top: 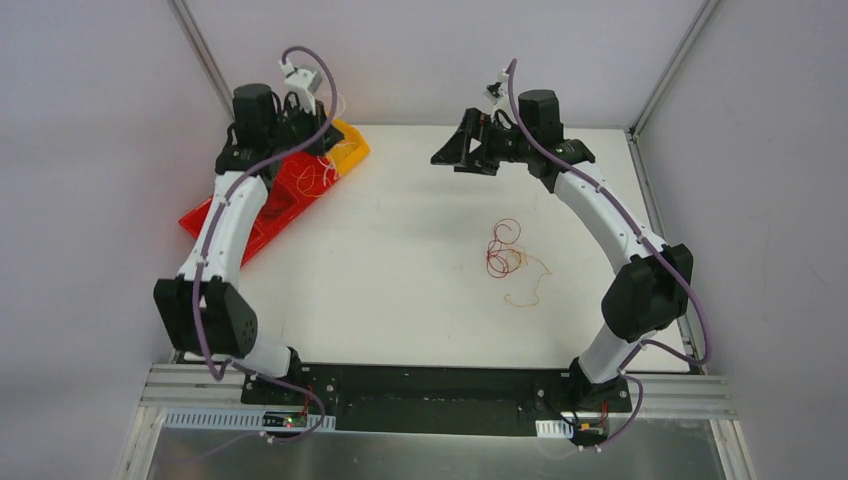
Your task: Untangle the cables
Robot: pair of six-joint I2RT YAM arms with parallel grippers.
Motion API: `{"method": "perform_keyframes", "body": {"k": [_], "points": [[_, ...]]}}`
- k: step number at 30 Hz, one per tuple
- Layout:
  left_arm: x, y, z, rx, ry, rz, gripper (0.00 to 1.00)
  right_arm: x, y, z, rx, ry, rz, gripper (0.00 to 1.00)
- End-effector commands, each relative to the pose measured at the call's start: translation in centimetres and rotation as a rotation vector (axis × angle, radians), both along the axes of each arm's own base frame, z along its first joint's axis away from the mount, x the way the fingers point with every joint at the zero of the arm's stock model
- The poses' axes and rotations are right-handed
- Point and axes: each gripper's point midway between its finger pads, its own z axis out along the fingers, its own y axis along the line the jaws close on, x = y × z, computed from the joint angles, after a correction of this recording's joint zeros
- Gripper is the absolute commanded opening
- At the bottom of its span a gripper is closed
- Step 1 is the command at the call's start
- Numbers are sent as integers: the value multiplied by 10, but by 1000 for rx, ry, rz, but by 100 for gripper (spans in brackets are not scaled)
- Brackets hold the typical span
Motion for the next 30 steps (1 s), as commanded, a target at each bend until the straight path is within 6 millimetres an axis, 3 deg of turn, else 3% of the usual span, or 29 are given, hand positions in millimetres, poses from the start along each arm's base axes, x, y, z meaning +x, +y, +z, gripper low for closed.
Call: {"method": "perform_keyframes", "body": {"k": [1, 5, 9, 14, 18, 24, 30], "points": [[67, 46, 18, 3, 15, 163, 0, 9, -15, 6, -42, -60, -51, 99], [124, 77, 21, 18, -20, 238, 0, 13, -29, -4, -95, -62, -73, 99], [179, 99, 12, 29, -53, 274, 0, 13, -44, -13, -147, -44, -88, 99], [233, 114, -36, 69, -43, 282, 0, 13, -63, -25, -214, -23, -112, 99], [255, 110, -82, 42, 18, 264, 0, 13, -74, -33, -253, 1, -126, 99], [268, 115, -161, 84, 108, 269, 0, 18, -78, -41, -283, 37, -128, 99], [271, 115, -197, 57, 174, 286, 8, 20, -79, -51, -309, 64, -122, 99]]}}
